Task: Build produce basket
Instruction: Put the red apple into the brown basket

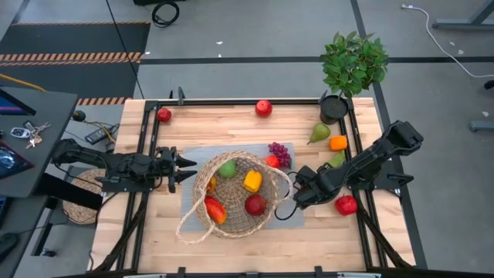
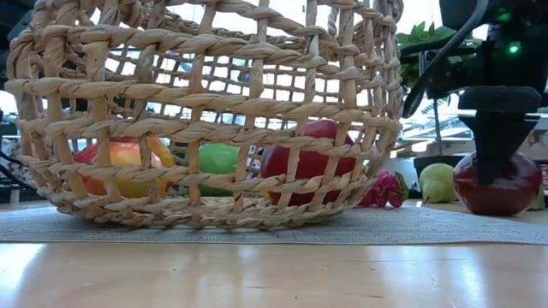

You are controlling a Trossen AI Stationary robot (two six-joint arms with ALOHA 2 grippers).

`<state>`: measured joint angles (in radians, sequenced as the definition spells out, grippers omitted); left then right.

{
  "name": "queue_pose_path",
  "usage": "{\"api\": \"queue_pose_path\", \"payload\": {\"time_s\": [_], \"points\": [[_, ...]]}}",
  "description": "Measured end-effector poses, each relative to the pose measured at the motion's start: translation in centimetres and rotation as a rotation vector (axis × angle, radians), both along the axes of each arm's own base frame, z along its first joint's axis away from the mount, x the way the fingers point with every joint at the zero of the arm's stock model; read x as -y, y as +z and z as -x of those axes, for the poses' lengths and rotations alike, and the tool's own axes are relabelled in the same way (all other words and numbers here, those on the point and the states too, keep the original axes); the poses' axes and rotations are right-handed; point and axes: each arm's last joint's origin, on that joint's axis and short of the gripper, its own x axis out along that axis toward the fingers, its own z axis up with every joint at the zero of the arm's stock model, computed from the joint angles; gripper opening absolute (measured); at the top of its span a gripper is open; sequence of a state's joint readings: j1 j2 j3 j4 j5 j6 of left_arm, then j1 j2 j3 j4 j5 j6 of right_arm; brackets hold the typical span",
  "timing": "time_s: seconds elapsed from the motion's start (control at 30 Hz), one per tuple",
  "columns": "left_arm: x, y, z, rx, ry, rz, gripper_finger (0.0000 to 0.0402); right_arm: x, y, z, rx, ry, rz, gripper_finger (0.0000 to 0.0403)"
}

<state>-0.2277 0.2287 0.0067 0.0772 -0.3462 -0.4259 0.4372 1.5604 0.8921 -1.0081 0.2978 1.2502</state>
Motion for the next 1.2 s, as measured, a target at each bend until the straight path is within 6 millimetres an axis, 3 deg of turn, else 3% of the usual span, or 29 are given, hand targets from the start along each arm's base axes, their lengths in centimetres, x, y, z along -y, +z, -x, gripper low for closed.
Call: {"api": "queue_pose_path", "payload": {"time_s": [0.57, 0.87, 1.07, 1.2], "points": [[0.0, 0.0, 0.0, 0.0, 0.0, 0.0, 0.0193, 0.0, 0.6, -0.6, -0.024, 0.043, -0.011, 0.0346], [0.0, 0.0, 0.0, 0.0, 0.0, 0.0, 0.0196, -0.4, 6.1, -1.4, 0.087, 0.101, 0.025, 0.0345], [0.0, 0.0, 0.0, 0.0, -0.001, 0.0, 0.0194, -0.6, 9.9, -0.9, 0.197, 0.156, 0.002, 0.0345], [0.0, 0.0, 0.0, 0.0, 0.0, 0.0, 0.0198, 0.1, 12.5, -0.2, 0.285, 0.159, 0.077, 0.0345]]}}
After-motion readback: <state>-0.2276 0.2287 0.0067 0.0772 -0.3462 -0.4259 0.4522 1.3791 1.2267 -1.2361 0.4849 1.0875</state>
